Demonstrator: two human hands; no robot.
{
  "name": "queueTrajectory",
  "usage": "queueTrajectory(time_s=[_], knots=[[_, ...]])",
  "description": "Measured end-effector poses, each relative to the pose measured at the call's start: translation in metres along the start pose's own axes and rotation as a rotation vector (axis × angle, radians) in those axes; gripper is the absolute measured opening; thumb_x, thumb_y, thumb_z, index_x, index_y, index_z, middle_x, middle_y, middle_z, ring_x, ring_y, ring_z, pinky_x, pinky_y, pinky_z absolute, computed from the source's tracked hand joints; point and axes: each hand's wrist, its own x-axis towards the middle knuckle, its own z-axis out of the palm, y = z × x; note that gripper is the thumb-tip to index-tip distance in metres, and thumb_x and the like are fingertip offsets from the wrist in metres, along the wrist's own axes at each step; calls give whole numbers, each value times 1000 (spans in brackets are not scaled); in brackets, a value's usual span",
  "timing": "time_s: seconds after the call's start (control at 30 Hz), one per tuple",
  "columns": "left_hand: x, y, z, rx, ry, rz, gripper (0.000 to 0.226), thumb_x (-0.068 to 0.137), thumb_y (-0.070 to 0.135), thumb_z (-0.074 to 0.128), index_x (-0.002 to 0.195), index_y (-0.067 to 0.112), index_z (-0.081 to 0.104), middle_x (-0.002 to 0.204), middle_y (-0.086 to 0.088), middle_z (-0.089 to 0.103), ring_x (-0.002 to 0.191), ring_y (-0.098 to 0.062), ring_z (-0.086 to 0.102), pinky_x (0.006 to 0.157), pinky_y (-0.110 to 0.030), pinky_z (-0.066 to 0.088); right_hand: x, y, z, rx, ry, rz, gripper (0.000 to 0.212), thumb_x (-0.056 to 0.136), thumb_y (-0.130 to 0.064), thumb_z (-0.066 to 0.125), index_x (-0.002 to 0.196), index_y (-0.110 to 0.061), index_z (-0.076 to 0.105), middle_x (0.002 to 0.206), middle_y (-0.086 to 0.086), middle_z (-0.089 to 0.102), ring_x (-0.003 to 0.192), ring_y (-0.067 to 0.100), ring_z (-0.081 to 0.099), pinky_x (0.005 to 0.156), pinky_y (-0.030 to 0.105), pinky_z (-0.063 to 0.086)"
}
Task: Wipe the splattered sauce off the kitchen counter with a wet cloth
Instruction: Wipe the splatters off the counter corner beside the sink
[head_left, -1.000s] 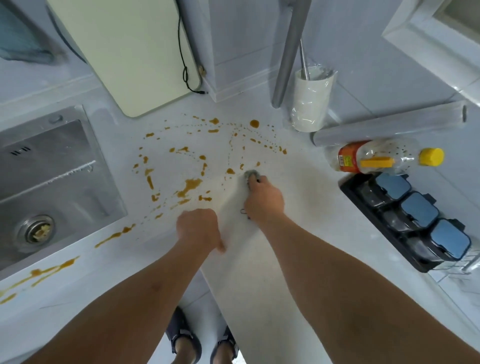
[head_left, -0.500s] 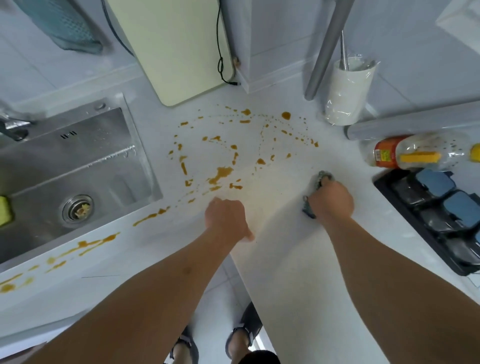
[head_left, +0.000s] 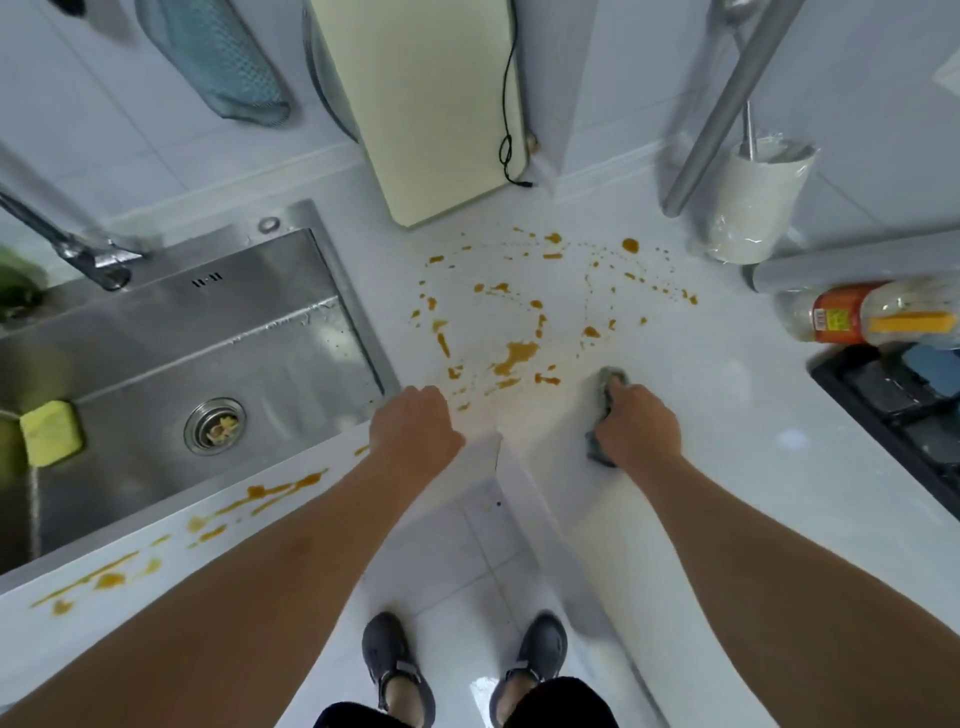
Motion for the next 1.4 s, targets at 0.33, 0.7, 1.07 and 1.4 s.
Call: queueTrajectory(time_s=[0.33,0.7,1.07,1.4], knots=[[16,-86,17,-3,-122,57,90,70,49,93,140,14,50,136,-1,58,123,-25,58,98,-42,55,49,-152,10,121,21,-42,45,92,-16,50,136,-8,52,116,9,61,100,27,61,73,31,43],[24,-77,6,147,-215,127,62,73,45,92,118,9,71,135,-12,60,111,-32,66,91,-45,60,2,-69,14,-26,-27,25,72,85,-25,58,154,-31,36,134,7,55,115,34,60,90,40,51],[31,-78,15,133,-199,182,58,75,41,89,118,9,69,122,-12,57,105,-27,64,91,-37,56,-2,-188,41,140,6,-18,78,88,-21,56,159,-22,24,144,7,47,118,33,60,95,40,50],[27,-78,7,130,-194,201,58,73,47,91,114,11,70,120,-9,59,101,-25,66,93,-38,59,-29,-64,22,61,32,150,80,79,-28,67,151,-36,32,142,6,48,111,39,63,89,42,53]])
